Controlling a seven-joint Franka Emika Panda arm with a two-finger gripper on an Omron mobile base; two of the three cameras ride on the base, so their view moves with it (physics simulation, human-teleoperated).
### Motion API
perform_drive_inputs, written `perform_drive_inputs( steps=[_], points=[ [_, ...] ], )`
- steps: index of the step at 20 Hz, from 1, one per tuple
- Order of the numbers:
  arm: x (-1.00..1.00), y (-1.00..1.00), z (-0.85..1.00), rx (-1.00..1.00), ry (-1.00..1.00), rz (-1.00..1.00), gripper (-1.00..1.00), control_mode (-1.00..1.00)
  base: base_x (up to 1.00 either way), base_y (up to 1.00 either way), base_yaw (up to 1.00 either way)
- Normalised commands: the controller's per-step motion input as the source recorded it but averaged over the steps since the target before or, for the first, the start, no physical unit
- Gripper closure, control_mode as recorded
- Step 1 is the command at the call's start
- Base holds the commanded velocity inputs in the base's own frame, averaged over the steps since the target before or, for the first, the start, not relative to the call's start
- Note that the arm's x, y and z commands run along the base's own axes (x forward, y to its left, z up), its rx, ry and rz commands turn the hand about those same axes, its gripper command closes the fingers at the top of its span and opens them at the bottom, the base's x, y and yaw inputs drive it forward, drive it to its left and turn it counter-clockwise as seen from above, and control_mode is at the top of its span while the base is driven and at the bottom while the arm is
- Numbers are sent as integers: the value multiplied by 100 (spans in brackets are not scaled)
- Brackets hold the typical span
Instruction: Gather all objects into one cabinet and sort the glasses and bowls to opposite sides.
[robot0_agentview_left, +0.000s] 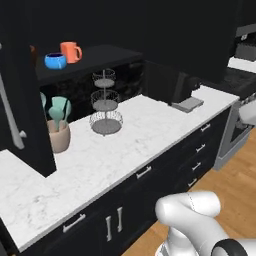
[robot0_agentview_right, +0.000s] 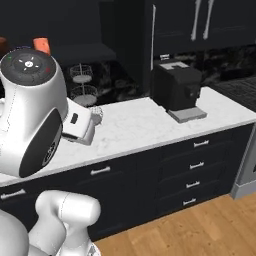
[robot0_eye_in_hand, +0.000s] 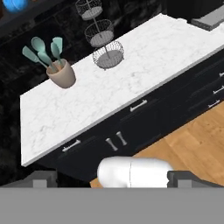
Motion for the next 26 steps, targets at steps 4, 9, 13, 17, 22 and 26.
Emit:
perform_drive_inputs(
  steps=[4, 9, 13, 17, 22, 26],
  points=[
    [0, 0, 0, 0, 0, 0, -100, 100, -21, -34, -34],
    [0, 0, 0, 0, 0, 0, -100, 100, -19, -29, -35],
    [0, 0, 0, 0, 0, 0, -100, 100, -21, -31, -32],
    [0, 0, 0, 0, 0, 0, -100, 100, -17, -32, -32],
    [0, 0, 0, 0, 0, 0, -100, 100, -14, -33, -30],
    [0, 0, 0, 0, 0, 0, -100, 100, -13, -32, -31]
  ],
)
